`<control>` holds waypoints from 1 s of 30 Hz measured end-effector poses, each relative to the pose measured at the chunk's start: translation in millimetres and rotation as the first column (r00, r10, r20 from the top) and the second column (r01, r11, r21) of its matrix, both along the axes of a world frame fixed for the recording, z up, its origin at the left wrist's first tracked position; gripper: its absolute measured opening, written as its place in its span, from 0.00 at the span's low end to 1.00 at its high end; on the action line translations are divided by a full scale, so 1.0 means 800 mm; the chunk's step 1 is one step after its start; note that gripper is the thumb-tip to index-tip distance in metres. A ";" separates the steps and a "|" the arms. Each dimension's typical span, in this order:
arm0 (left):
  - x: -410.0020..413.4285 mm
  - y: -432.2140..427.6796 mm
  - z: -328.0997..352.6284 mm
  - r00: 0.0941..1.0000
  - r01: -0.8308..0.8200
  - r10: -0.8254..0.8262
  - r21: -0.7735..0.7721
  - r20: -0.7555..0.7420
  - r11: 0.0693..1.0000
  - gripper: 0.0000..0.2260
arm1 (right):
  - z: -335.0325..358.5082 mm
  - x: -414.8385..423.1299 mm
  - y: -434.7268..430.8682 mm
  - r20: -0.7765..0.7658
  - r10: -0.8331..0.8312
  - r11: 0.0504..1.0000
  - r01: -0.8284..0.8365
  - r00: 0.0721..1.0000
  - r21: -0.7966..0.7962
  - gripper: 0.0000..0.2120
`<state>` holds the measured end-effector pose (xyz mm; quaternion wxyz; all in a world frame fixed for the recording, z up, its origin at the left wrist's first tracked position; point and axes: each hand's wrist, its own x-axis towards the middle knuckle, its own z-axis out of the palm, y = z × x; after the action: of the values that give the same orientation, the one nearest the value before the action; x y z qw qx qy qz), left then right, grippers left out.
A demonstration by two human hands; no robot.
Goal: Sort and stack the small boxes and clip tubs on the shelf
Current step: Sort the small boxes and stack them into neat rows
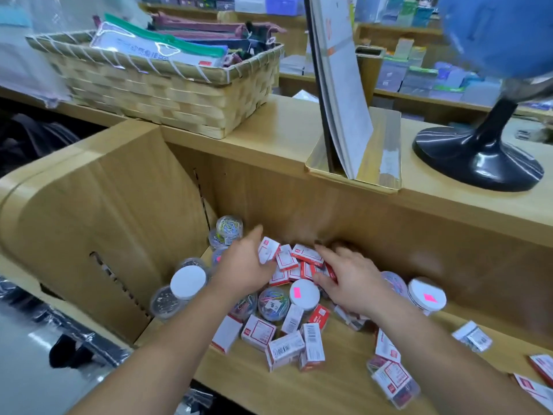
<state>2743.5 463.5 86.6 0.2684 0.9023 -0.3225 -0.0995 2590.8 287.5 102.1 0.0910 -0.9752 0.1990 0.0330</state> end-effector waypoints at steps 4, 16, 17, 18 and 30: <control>0.016 -0.013 -0.013 0.967 0.072 -0.083 -0.056 -0.240 0.996 0.12 | -0.005 0.003 0.007 -0.003 -0.028 1.000 0.028 1.000 0.013 0.23; 0.012 -0.043 -0.015 0.897 -0.001 -0.040 -0.094 -0.441 0.996 0.29 | -0.011 0.009 0.015 0.230 -0.166 0.986 0.169 0.959 0.007 0.14; 0.012 -0.045 -0.014 0.860 -0.062 -0.006 -0.116 -0.510 0.991 0.33 | -0.012 0.009 0.016 0.240 -0.175 0.984 0.176 0.955 0.018 0.15; 0.011 -0.047 -0.013 0.829 -0.110 0.018 -0.131 -0.559 0.985 0.35 | -0.012 0.009 0.019 0.249 -0.180 0.983 0.179 0.952 0.026 0.16; -0.012 -0.037 0.003 0.953 -0.044 -0.060 -0.333 -0.296 0.942 0.20 | 0.025 -0.021 0.022 0.513 -0.310 0.930 0.144 0.800 0.337 0.19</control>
<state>2733.6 433.7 88.9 0.4637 0.8161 -0.2936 -0.1810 2573.9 304.8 121.8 0.2860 -0.8875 0.2732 -0.2365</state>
